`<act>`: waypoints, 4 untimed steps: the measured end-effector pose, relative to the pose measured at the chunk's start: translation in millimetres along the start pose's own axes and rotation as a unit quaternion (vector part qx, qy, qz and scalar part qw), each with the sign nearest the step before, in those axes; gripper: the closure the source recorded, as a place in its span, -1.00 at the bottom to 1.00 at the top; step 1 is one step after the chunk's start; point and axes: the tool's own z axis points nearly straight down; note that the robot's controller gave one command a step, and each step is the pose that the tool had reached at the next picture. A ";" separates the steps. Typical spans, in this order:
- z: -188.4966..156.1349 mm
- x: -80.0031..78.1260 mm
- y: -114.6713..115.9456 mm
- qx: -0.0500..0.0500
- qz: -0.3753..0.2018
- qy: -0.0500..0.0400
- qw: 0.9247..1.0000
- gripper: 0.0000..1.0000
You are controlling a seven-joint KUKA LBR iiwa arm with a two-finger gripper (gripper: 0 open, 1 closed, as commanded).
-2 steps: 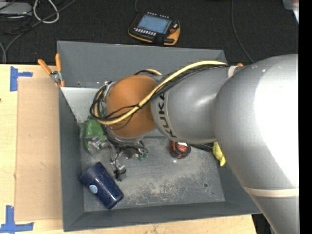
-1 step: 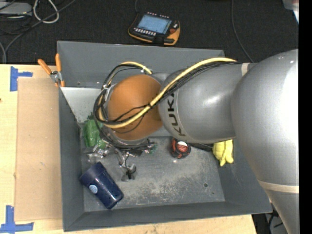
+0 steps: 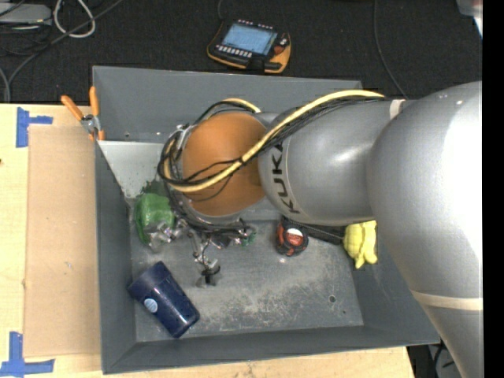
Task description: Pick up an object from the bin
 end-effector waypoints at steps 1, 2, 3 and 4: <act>-25.3 13.5 51.1 0.008 -0.291 -0.009 0.957 1.00; -25.2 13.7 50.4 0.007 -0.289 -0.009 0.957 1.00; -14.9 12.2 45.8 0.008 -0.375 -0.009 0.927 1.00; -14.2 15.3 42.2 0.007 -0.391 -0.009 0.920 1.00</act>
Offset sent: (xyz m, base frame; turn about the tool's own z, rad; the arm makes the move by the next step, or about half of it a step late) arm 0.0000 0.0000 0.0000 0.0000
